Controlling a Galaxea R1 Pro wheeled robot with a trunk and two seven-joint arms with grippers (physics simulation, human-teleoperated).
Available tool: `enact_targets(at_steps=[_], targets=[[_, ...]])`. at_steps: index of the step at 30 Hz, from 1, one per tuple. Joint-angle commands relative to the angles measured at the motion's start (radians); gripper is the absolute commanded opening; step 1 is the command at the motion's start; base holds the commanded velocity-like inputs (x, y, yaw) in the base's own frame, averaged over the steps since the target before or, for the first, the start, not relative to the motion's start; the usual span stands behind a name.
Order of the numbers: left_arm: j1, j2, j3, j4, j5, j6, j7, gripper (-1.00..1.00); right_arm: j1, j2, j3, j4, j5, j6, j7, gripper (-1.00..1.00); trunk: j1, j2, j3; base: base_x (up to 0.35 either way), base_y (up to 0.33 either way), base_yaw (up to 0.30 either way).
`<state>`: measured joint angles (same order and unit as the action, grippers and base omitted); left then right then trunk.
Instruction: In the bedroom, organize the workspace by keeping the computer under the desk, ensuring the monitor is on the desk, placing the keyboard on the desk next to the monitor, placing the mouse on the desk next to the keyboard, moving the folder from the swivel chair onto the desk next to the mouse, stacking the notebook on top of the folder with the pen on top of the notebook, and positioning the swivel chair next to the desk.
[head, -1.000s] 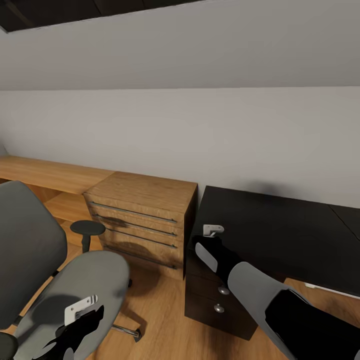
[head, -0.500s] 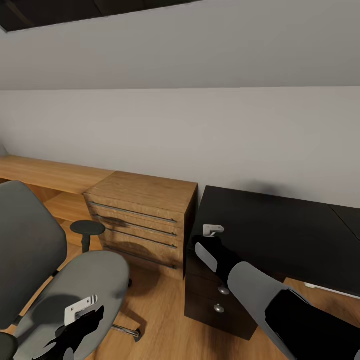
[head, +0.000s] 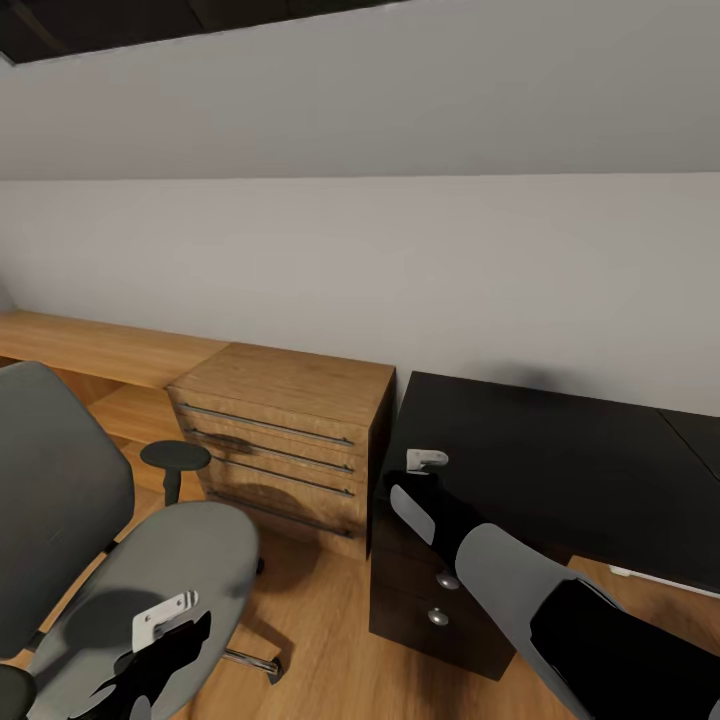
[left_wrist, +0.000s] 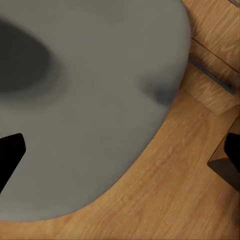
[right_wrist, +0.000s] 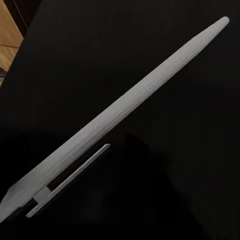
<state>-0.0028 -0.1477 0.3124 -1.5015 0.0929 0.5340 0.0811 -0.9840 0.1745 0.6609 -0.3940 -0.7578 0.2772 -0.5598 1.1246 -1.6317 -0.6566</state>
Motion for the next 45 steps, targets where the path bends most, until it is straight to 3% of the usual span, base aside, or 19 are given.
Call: enact_targets(at_steps=[1, 19, 23, 29, 45], targets=[[0.000, -0.001, 0.001, -0.002, 0.010, 0.005, 0.006, 1.00, -0.001, 0.000, 0.005, 0.034, -0.003, 0.011, -0.008, -1.00, 0.000, 0.000, -0.001, 0.000, 0.000, 0.000], [0.000, -0.004, 0.001, -0.002, 0.010, 0.005, 0.006, 1.00, -0.001, 0.000, 0.004, 0.028, -0.006, 0.011, -0.008, -1.00, 0.000, 0.000, -0.001, 0.000, 0.000, 0.000], [0.000, -0.004, 0.001, -0.002, 0.010, 0.005, 0.006, 1.00, -0.001, 0.000, 0.001, 0.028, -0.022, 0.013, -0.008, -1.00, 0.000, 0.000, -0.001, 0.000, 0.000, 0.000], [0.000, -0.004, 0.001, -0.001, 0.010, 0.005, 0.006, 1.00, -0.001, 0.000, -0.006, 0.025, -0.089, 0.042, -0.008, -1.00, 0.000, 0.000, -0.001, 0.000, 0.000, 0.000], [0.000, -0.004, 0.001, -0.002, 0.010, 0.004, 0.006, 1.00, -0.001, 0.000, -0.010, 0.024, -0.097, 0.046, -0.006, -1.00, 0.000, 0.000, -0.001, 0.000, 0.000, 0.000]])
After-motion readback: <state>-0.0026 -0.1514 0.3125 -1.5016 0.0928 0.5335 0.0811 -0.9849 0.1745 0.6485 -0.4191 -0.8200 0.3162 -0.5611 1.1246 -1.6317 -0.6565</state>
